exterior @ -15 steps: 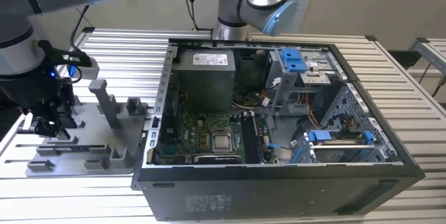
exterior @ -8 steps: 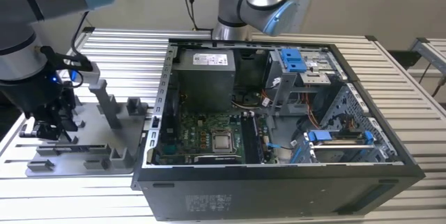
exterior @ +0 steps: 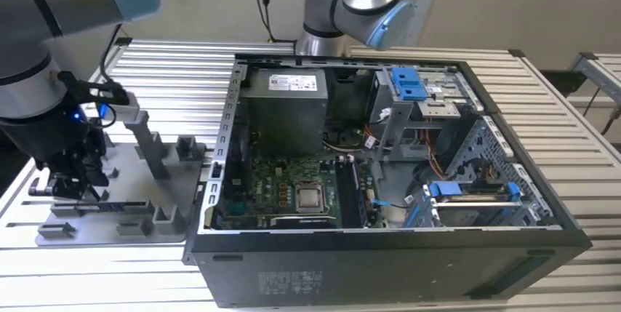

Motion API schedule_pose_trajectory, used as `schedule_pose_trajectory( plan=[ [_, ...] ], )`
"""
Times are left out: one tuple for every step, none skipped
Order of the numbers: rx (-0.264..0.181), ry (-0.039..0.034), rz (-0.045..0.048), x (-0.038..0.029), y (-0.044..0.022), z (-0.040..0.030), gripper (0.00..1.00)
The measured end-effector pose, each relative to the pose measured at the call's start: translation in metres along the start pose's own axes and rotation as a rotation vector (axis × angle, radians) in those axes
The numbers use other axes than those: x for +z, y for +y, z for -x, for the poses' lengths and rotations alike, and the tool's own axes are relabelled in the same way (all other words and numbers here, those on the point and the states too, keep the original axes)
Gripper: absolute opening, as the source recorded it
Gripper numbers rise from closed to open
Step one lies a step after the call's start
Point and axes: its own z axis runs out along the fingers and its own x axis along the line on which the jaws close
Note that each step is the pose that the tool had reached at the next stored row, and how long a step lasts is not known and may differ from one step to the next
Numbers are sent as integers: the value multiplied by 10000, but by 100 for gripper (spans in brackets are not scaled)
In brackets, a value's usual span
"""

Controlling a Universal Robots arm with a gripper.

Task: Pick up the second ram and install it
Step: 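Pick up the second ram and move it above second insertion slot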

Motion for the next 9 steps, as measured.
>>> schedule_pose_trajectory(
  plan=[
    [0,1,-3,9,6,0,36],
    [-1,1,-8,15,13,-1,36],
    [-1,0,-15,21,21,-1,36],
    [-1,0,-22,26,28,-1,36],
    [-1,0,-32,30,35,-1,36],
    [-1,0,-42,33,41,-1,36],
    [-1,-1,-51,36,45,-1,36],
    [-2,-1,-55,36,45,-1,36],
    [-2,-1,-56,36,45,-1,36]
  ],
)
